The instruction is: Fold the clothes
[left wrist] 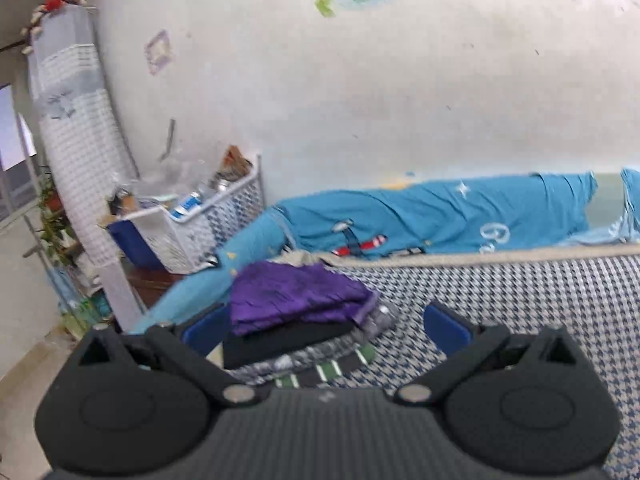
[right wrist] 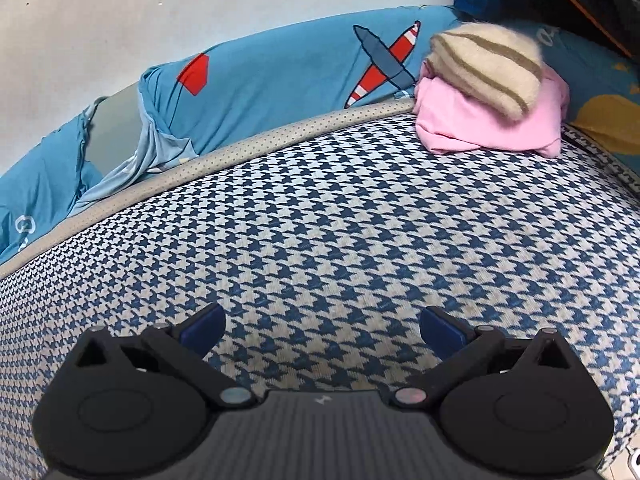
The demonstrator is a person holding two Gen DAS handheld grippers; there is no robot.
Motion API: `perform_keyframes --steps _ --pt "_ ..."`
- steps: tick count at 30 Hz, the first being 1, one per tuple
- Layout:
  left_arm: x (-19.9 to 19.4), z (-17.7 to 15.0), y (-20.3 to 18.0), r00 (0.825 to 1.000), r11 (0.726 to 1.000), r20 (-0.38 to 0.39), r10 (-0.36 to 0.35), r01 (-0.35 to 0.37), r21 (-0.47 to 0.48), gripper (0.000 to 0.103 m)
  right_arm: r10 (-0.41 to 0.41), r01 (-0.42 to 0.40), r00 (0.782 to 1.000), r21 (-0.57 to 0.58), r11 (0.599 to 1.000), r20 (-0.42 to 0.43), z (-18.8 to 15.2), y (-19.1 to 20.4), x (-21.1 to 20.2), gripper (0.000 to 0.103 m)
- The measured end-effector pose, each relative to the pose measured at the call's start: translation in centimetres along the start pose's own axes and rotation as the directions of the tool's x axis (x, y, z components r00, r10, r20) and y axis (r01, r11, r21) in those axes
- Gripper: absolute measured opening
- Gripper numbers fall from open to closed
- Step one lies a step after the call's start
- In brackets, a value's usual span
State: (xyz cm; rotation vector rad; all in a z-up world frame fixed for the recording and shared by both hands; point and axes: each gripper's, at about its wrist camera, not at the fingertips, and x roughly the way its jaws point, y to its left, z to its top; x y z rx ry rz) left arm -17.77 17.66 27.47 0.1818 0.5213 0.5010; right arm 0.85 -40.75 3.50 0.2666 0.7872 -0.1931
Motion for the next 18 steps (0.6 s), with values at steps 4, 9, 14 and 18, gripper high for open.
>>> perform_keyframes --steps 4,9,14,18 --pt "-2.5 1.7 1.7 0.999 1.000 0.028 0.026 -0.026 -0.008 0.103 0.016 -0.016 1.000 0.027 1.000 0.005 -0.2 -0.6 -0.7 0.103" --pt "-5.8 3.0 2.7 0.997 0.999 0.066 0.044 -0.045 0.006 0.103 0.014 -0.014 1.000 0.047 0.999 -0.012 -0.7 -0.4 -0.9 0.103" --pt "-7.5 3.0 2.6 0.996 1.000 0.087 0.012 -0.012 0.003 0.103 -0.028 0.028 0.998 -0.011 1.000 -0.049 -1.2 1.6 0.3 0.103" --pt "-6.0 1.6 0.5 0.999 0.999 0.040 -0.026 0.025 0.022 0.103 -0.034 0.029 0.998 -0.085 0.996 -0.057 -1.6 4.0 1.1 0.103"
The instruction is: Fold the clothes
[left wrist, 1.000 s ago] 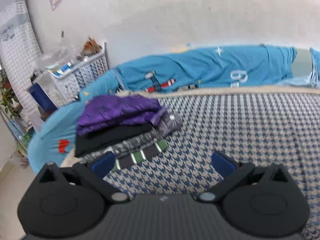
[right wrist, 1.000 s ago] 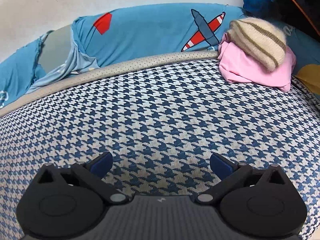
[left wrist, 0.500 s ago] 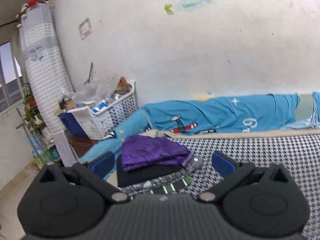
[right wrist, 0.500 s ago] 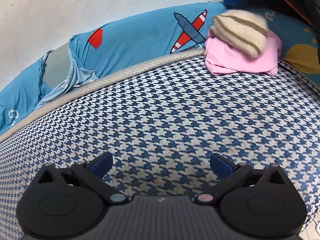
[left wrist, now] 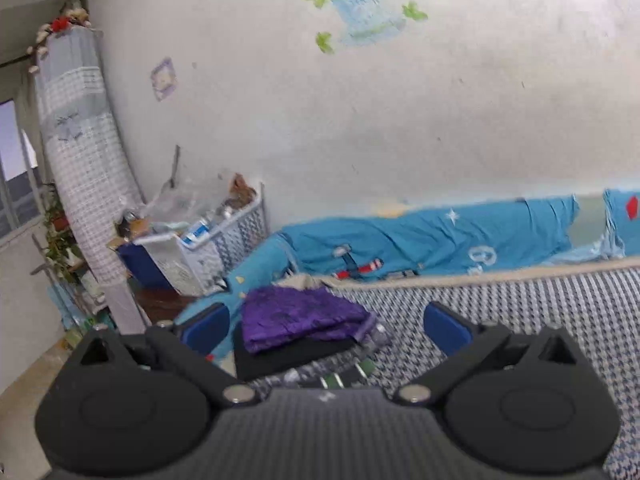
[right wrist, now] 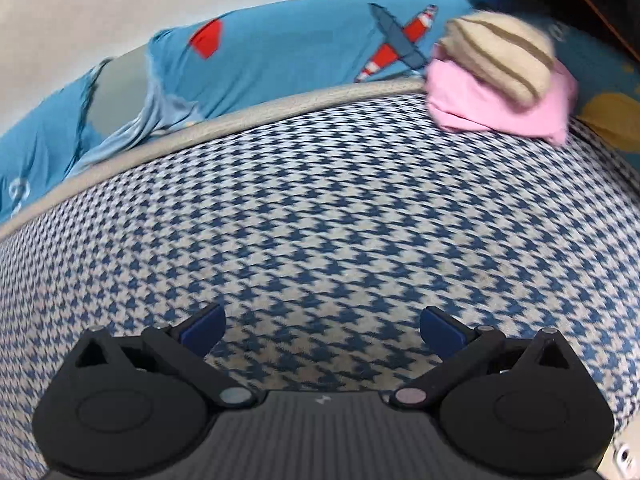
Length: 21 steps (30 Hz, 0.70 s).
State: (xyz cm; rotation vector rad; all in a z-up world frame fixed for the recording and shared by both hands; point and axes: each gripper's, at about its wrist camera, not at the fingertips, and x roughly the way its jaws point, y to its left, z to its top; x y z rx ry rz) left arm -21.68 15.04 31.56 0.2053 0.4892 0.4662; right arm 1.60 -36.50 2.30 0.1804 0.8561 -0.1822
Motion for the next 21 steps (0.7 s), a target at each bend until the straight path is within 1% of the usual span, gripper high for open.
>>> perform_keyframes --steps 3,6,9,13,17,21 --pt "2.2 -1.3 -1.9 0.998 0.999 -0.047 -0.048 0.047 -0.013 0.103 0.021 -0.021 1.000 -0.027 0.999 -0.005 -0.1 1.6 0.8 0.103" --pt "4.5 -2.7 -3.9 0.990 0.994 -0.093 -0.111 0.108 -0.036 0.103 0.010 -0.011 1.000 -0.054 0.998 -0.014 0.1 2.9 1.8 0.103" --pt "6.9 -4.3 -5.9 0.976 0.983 -0.120 -0.182 0.177 -0.052 0.103 0.001 -0.003 1.000 -0.081 0.997 -0.015 0.3 3.9 2.9 0.103" --pt "10.4 -6.7 -8.6 0.952 0.967 -0.171 -0.254 0.247 -0.065 0.103 -0.030 0.029 0.999 -0.101 0.994 -0.011 0.6 4.4 4.6 0.103" --pt "14.2 -8.6 -11.2 0.937 0.960 -0.208 -0.281 0.274 -0.059 0.103 -0.051 0.051 0.999 -0.102 0.993 0.004 1.0 4.7 6.3 0.103" --pt "17.8 -10.0 -13.2 0.922 0.950 -0.231 -0.311 0.300 -0.084 0.103 -0.082 0.084 0.996 -0.103 0.991 0.031 1.5 5.1 7.9 0.103"
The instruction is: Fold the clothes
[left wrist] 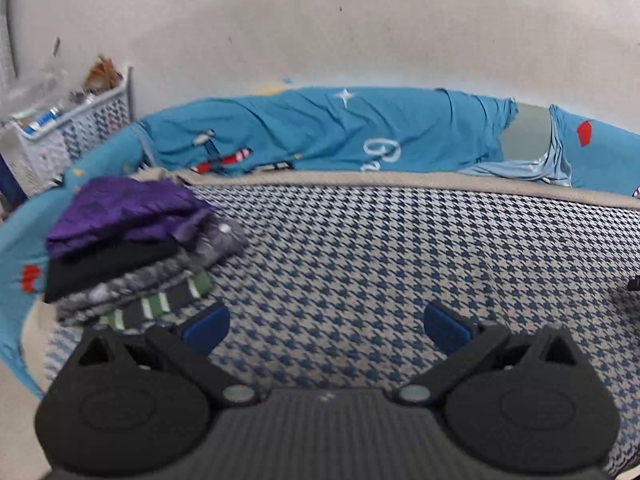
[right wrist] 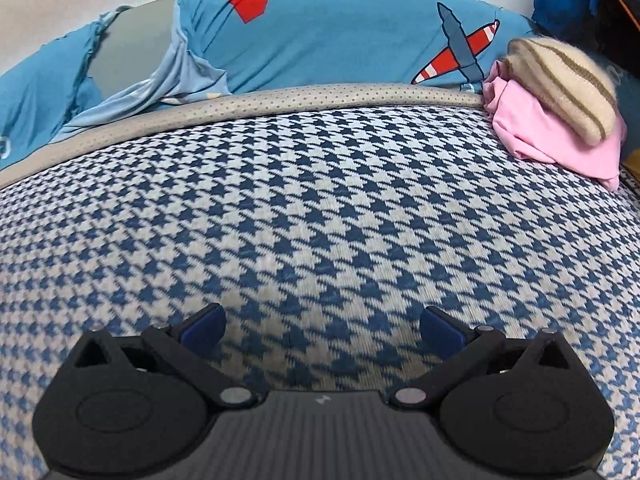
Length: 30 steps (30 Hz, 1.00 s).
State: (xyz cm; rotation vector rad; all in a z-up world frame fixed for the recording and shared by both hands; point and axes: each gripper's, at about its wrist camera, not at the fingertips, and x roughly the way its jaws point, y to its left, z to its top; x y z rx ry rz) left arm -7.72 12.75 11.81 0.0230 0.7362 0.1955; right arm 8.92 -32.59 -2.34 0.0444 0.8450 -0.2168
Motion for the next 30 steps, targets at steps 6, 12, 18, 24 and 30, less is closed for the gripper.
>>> perform_keyframes --steps 6,12,18,24,30 --pt "5.7 -0.1 -0.5 0.998 0.999 -0.043 -0.038 0.037 -0.022 0.103 -0.016 0.019 0.998 -0.053 0.998 0.057 0.4 1.0 1.7 0.103" --pt "9.4 -0.9 -0.5 0.996 0.998 -0.074 -0.052 0.050 -0.035 0.103 -0.001 0.017 0.990 -0.112 0.994 0.142 0.9 1.4 2.8 0.103" --pt "10.3 -1.1 0.0 0.992 0.990 -0.084 -0.098 0.089 -0.106 0.103 0.055 -0.040 0.982 -0.087 0.995 0.179 0.9 0.2 4.1 0.103" --pt "9.8 -1.1 -0.2 0.993 0.992 -0.072 -0.097 0.090 -0.088 0.103 0.060 -0.044 0.979 -0.087 0.995 0.194 0.6 0.1 4.0 0.103" --pt "9.0 -1.1 -0.5 0.994 0.994 -0.052 -0.092 0.088 -0.067 0.103 0.055 -0.041 0.980 -0.076 0.996 0.192 0.6 0.0 4.0 0.103"
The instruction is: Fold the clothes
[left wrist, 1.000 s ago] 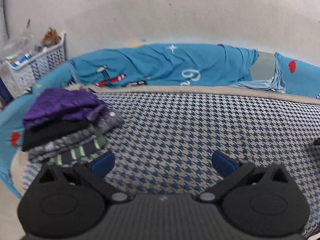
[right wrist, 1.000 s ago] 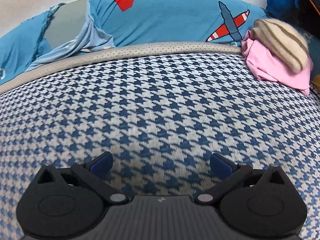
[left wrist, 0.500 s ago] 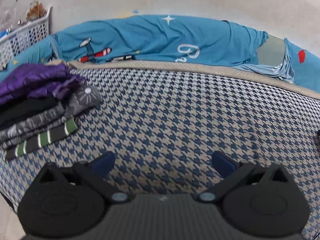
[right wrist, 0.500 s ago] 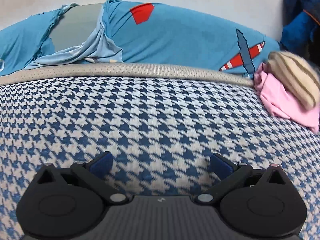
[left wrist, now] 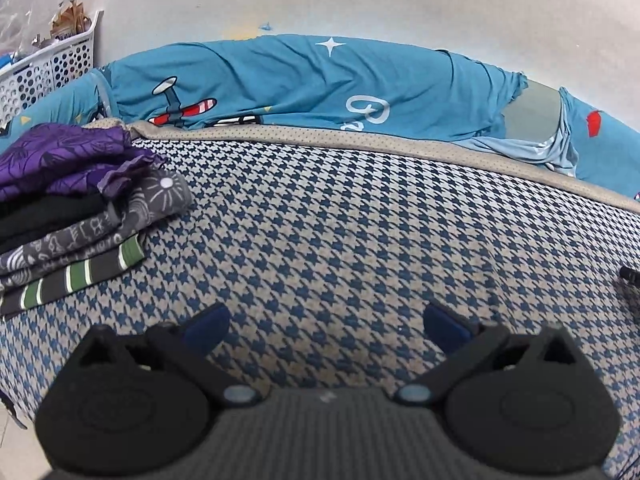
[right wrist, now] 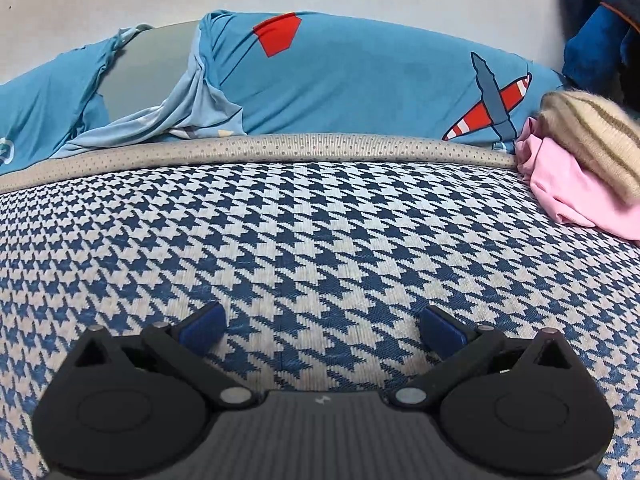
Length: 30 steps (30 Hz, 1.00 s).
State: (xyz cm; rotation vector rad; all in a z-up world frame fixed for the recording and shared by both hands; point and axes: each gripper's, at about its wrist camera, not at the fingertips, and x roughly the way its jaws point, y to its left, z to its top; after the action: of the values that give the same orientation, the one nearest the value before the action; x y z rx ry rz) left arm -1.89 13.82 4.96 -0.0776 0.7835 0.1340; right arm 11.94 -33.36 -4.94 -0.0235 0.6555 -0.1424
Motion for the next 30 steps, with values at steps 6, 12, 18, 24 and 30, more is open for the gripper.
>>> perform_keyframes --steps 6,12,18,24,30 --pt "-1.1 0.0 0.5 1.000 1.000 0.020 0.011 -0.010 -0.016 0.103 -0.003 0.003 1.000 -0.001 1.000 0.001 0.0 0.1 0.0 0.103" --pt "-1.8 0.3 0.4 0.999 0.999 0.042 0.010 -0.008 -0.032 0.103 -0.011 0.011 1.000 0.006 1.000 0.000 -0.1 0.3 -0.1 0.103" --pt "-1.9 0.1 0.2 0.999 0.999 0.041 0.003 -0.002 -0.041 0.103 -0.016 0.016 1.000 0.010 1.000 0.000 -0.1 0.2 -0.1 0.103" --pt "-1.6 0.0 0.8 1.000 0.998 0.023 0.004 -0.002 -0.056 0.103 -0.020 0.020 1.000 0.011 1.000 0.001 0.0 0.2 0.0 0.103" --pt "-1.2 0.0 1.5 1.000 0.996 -0.001 -0.020 0.020 -0.089 0.103 -0.020 0.020 1.000 0.013 1.000 0.001 0.0 0.2 -0.1 0.103"
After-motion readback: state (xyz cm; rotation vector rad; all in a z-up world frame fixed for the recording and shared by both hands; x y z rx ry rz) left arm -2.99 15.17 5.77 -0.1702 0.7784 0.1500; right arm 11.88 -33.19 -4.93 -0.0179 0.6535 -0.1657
